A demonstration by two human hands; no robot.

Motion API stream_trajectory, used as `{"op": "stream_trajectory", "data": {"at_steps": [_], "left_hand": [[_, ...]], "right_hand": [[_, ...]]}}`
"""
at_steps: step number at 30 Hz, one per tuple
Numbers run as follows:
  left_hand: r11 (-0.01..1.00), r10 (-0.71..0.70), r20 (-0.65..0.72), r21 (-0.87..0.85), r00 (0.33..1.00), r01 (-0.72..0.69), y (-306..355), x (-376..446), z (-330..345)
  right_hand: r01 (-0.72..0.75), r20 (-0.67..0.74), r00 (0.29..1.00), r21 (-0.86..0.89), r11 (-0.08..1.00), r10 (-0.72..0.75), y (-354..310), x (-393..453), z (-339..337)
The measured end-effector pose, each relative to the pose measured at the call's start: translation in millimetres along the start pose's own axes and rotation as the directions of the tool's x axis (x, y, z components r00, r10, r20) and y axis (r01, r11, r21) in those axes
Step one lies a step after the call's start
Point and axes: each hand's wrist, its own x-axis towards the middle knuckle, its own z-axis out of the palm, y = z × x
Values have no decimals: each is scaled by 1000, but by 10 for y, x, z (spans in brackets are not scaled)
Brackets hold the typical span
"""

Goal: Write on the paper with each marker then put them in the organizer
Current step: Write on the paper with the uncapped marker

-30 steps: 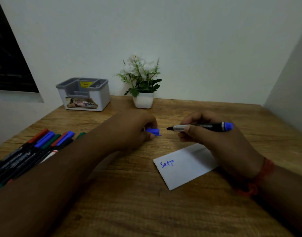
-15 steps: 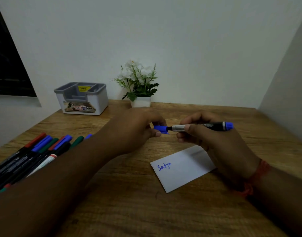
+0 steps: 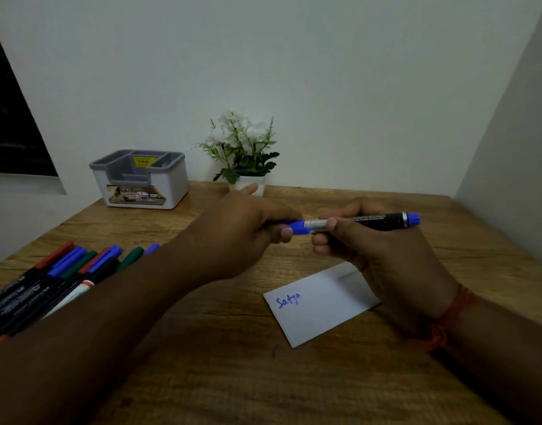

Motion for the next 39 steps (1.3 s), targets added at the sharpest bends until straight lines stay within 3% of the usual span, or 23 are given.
{"op": "stream_trajectory", "data": {"at_steps": [3,9,11,15,18,21,26,29,32,35,39], "left_hand": [[999,40,-15,-18,999,-40,30,-14,-14],[970,-44,65,-238,997,59,25,18,25],[967,-61,32,-246,998,67,96,45,51],[993,-103,-10,-66,995,102,80,63,62],[977,-164,-20,132,986,166,-40,67,-35],[905,-246,-50,346,968,248,-191,107,-143],[786,-414,-89,467,906,405,-522,66,-465],[716,-476,-90,537,875,445,-831,-138,-707],[654,-543,-103,571,834,496,-1175,-391,-904],[611,-576,-142,580,805,539,-1397,-604,-896],[631,-579,-104,570,809,526,-1456,-714,-810]], "right_hand": [[-10,11,1000,42,999,9,-1,16,5],[21,-9,1000,35,999,-21,-3,69,4],[36,-29,999,-10,999,-37,-37,121,16],[25,-101,994,-67,997,-32,-95,163,90],[-13,-78,997,-77,997,7,-153,173,216],[-75,-7,997,-221,972,75,-201,302,401],[-137,95,975,-463,876,203,-323,685,892],[8,163,977,-680,733,140,-314,886,1166],[194,217,976,-887,420,7,-335,1140,1421],[217,218,976,-955,202,-19,-400,1473,1696],[239,243,970,-967,-93,-33,-483,1857,2025]]}}
